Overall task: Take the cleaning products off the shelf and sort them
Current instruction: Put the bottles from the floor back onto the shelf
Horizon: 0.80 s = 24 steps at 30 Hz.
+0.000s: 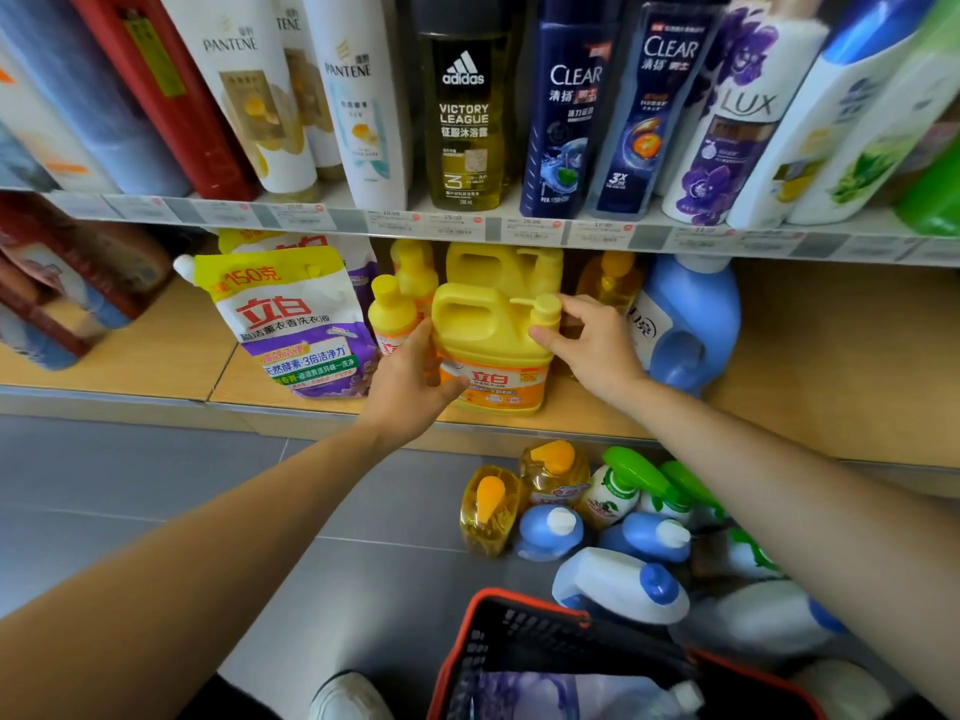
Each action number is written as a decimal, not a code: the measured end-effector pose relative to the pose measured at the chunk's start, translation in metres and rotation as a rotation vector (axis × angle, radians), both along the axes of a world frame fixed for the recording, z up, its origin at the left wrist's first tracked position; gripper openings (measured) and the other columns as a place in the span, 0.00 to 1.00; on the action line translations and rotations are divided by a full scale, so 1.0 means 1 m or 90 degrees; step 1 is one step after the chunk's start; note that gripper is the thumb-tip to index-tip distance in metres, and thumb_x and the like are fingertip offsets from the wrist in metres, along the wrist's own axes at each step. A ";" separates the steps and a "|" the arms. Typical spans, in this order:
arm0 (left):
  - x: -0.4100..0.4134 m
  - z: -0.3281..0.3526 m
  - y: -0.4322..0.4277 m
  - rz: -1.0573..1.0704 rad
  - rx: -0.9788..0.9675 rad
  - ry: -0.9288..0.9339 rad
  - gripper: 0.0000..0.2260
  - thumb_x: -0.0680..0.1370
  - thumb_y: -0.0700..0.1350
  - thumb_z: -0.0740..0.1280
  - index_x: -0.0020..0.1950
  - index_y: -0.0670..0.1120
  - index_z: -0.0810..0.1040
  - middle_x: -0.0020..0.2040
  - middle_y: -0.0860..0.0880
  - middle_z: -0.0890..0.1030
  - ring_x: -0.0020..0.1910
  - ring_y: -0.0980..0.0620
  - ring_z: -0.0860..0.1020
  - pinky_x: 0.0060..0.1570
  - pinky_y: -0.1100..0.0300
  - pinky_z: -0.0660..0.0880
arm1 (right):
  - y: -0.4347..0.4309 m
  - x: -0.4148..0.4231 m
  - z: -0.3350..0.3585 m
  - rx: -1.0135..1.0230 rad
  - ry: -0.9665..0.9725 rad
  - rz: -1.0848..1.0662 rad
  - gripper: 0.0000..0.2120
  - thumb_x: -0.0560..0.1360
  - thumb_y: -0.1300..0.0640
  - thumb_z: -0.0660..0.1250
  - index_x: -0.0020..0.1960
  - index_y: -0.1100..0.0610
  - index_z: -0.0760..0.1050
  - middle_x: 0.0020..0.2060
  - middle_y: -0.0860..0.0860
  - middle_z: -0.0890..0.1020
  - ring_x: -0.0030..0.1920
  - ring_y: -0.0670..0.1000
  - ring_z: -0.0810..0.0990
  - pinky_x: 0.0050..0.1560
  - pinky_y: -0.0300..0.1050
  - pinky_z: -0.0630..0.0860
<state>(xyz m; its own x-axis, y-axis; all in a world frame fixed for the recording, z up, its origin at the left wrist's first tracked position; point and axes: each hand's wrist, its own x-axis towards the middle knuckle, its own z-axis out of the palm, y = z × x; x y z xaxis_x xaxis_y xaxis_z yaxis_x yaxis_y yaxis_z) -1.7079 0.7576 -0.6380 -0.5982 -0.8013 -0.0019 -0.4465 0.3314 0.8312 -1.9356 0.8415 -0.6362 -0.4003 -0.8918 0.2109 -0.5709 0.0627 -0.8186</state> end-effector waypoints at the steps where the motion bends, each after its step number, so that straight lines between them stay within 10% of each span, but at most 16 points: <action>1: 0.000 -0.001 0.002 0.025 -0.004 -0.010 0.28 0.76 0.46 0.75 0.74 0.50 0.69 0.66 0.50 0.80 0.62 0.50 0.80 0.59 0.48 0.80 | 0.002 0.001 -0.001 0.011 0.004 0.007 0.19 0.74 0.55 0.75 0.65 0.55 0.79 0.56 0.52 0.82 0.55 0.52 0.80 0.58 0.54 0.77; 5: 0.002 -0.009 0.013 0.099 -0.003 -0.124 0.19 0.75 0.50 0.76 0.62 0.49 0.75 0.51 0.50 0.84 0.49 0.50 0.83 0.53 0.45 0.82 | 0.030 0.000 -0.021 0.126 -0.012 -0.026 0.27 0.73 0.53 0.76 0.70 0.55 0.73 0.58 0.49 0.81 0.49 0.47 0.82 0.49 0.42 0.79; 11: 0.008 -0.022 0.038 -0.171 0.244 -0.376 0.19 0.77 0.55 0.73 0.61 0.45 0.75 0.47 0.43 0.84 0.41 0.49 0.82 0.40 0.54 0.81 | 0.070 0.006 -0.061 0.391 0.178 0.200 0.25 0.69 0.45 0.78 0.64 0.49 0.78 0.54 0.46 0.77 0.54 0.49 0.78 0.53 0.46 0.74; 24: 0.022 -0.038 0.069 -0.143 0.441 -0.231 0.23 0.76 0.36 0.74 0.68 0.41 0.70 0.55 0.39 0.80 0.46 0.48 0.80 0.42 0.60 0.81 | 0.078 0.009 -0.063 0.400 0.300 0.198 0.16 0.77 0.51 0.71 0.64 0.51 0.78 0.55 0.52 0.80 0.58 0.57 0.78 0.55 0.49 0.73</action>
<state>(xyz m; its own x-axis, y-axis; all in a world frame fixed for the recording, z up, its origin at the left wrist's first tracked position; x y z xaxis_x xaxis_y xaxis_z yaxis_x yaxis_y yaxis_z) -1.6862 0.8266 -0.6761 -0.6117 -0.4083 -0.6775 -0.7112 -0.0911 0.6970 -1.9269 0.9190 -0.6991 -0.1121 -0.9540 -0.2782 -0.9106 0.2107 -0.3555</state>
